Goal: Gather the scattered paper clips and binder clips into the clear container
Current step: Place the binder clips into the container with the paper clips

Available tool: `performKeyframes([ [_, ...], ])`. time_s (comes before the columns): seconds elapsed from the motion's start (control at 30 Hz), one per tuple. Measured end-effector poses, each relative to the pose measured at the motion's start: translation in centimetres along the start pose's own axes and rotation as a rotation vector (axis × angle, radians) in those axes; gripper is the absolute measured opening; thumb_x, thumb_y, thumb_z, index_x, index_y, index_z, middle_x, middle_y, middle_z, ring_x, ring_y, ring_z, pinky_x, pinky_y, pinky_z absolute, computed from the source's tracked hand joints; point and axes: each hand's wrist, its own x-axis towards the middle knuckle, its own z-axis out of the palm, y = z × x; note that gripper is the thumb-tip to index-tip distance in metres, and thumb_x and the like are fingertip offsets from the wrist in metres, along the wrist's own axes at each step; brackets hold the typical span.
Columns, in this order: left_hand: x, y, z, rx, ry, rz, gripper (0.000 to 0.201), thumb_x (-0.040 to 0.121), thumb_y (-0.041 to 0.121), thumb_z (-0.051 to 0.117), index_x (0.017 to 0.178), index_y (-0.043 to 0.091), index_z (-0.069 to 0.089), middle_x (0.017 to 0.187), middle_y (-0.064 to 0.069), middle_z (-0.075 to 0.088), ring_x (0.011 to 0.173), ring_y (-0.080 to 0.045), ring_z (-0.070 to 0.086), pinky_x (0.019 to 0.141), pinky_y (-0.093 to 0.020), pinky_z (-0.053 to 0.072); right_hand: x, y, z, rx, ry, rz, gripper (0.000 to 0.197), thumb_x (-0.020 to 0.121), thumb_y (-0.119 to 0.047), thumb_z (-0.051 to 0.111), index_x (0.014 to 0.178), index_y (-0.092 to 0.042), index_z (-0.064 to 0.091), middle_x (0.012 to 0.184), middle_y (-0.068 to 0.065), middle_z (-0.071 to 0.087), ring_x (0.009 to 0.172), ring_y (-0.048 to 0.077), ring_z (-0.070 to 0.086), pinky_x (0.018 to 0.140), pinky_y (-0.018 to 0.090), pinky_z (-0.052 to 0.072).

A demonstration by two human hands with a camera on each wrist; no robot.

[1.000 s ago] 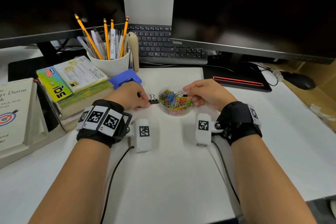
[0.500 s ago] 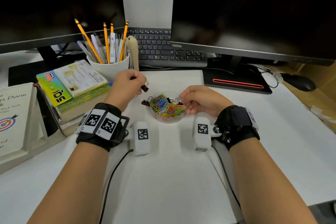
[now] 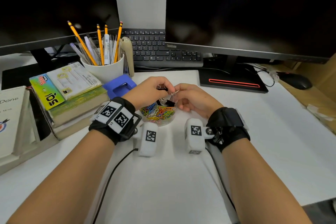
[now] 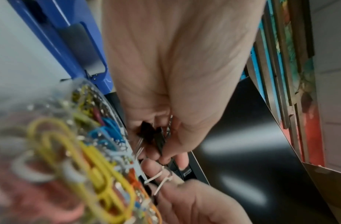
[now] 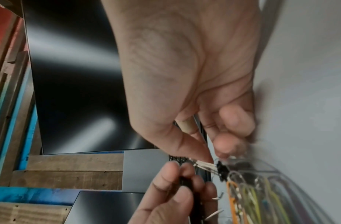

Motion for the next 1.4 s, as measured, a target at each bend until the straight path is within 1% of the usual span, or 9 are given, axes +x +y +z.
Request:
performKeyframes([
  [0.23, -0.5, -0.2, -0.8, -0.069, 0.055, 0.004, 0.040, 0.090, -0.011, 0.042, 0.085, 0.020, 0.066, 0.106, -0.008, 0.071, 0.104, -0.014, 0.066, 0.100, -0.029, 0.047, 0.2, 0.6, -0.2, -0.008, 0.009, -0.083, 0.021, 0.085, -0.004, 0.064, 0.106, -0.005, 0.061, 0.056, 0.004, 0.052, 0.049, 0.014, 0.042, 0.044, 0.021, 0.033],
  [0.37, -1.3, -1.3, -1.6, -0.029, 0.174, -0.067, 0.045, 0.090, -0.011, 0.035, 0.102, 0.019, 0.067, 0.126, -0.007, 0.062, 0.123, -0.013, 0.054, 0.102, -0.026, 0.039, 0.5, 0.8, -0.2, 0.018, -0.019, -0.121, 0.021, 0.085, -0.003, 0.066, 0.104, -0.011, 0.066, 0.061, 0.003, 0.052, 0.050, 0.014, 0.041, 0.046, 0.022, 0.032],
  [0.6, -1.8, -3.3, -2.2, 0.116, 0.246, -0.249, 0.042, 0.094, -0.006, 0.033, 0.119, 0.011, 0.063, 0.108, -0.007, 0.056, 0.099, -0.016, 0.051, 0.071, -0.016, 0.041, 0.7, 0.9, -0.1, 0.061, -0.026, -0.194, 0.030, 0.088, 0.003, 0.057, 0.112, -0.011, 0.067, 0.074, -0.004, 0.060, 0.059, 0.012, 0.041, 0.057, 0.021, 0.036],
  [0.77, -2.1, -4.2, -2.6, 0.159, 0.177, -0.265, 0.041, 0.094, -0.008, 0.037, 0.119, 0.010, 0.064, 0.121, -0.006, 0.061, 0.120, -0.018, 0.053, 0.104, -0.026, 0.039, 0.6, 0.9, 0.1, -0.064, -0.087, -0.220, 0.029, 0.088, 0.002, 0.056, 0.105, -0.015, 0.071, 0.078, 0.005, 0.050, 0.055, 0.010, 0.038, 0.053, 0.017, 0.032],
  [0.93, -2.4, -4.6, -2.9, 0.198, 0.195, -0.254, 0.029, 0.091, 0.002, 0.054, 0.115, 0.011, 0.067, 0.095, -0.002, 0.062, 0.083, -0.009, 0.052, 0.085, -0.020, 0.038, 0.9, 1.1, 0.2, -0.054, -0.041, -0.190, 0.024, 0.084, 0.001, 0.065, 0.105, -0.010, 0.066, 0.075, 0.000, 0.054, 0.058, 0.013, 0.045, 0.054, 0.018, 0.040],
  [1.1, -2.7, -4.7, -3.0, 0.210, 0.166, -0.231, 0.032, 0.092, -0.002, 0.048, 0.109, 0.015, 0.069, 0.106, -0.001, 0.065, 0.097, -0.011, 0.056, 0.091, -0.021, 0.041, 0.6, 1.0, 0.4, -0.061, -0.009, -0.182, 0.016, 0.084, 0.001, 0.067, 0.099, -0.004, 0.066, 0.074, 0.003, 0.055, 0.044, 0.005, 0.043, 0.047, 0.015, 0.035],
  [1.23, -3.3, -4.5, -3.3, 0.208, 0.070, -0.226, 0.031, 0.084, 0.002, 0.065, 0.110, 0.018, 0.069, 0.112, -0.004, 0.067, 0.111, -0.019, 0.059, 0.105, -0.034, 0.044, 0.5, 1.0, 0.3, -0.051, -0.039, -0.208, 0.012, 0.083, -0.002, 0.069, 0.094, -0.008, 0.069, 0.065, -0.001, 0.051, 0.043, 0.008, 0.037, 0.044, 0.019, 0.027],
  [1.33, -3.5, -4.5, -3.4, 0.230, 0.041, -0.183, 0.030, 0.081, 0.003, 0.069, 0.102, 0.024, 0.069, 0.102, 0.000, 0.068, 0.100, -0.011, 0.062, 0.097, -0.023, 0.047, 0.5, 1.0, 0.3, -0.022, -0.057, -0.216, 0.018, 0.083, -0.005, 0.070, 0.100, -0.007, 0.072, 0.060, -0.005, 0.051, 0.046, 0.010, 0.035, 0.046, 0.020, 0.027],
  [1.4, -3.6, -4.5, -3.6, 0.231, 0.086, -0.178, 0.024, 0.082, 0.004, 0.069, 0.092, 0.026, 0.066, 0.084, 0.008, 0.065, 0.077, 0.001, 0.060, 0.076, -0.006, 0.046, 0.5, 0.9, 0.2, -0.003, -0.040, -0.215, 0.019, 0.083, -0.007, 0.070, 0.102, -0.009, 0.073, 0.066, 0.000, 0.056, 0.047, 0.010, 0.039, 0.050, 0.020, 0.032],
])
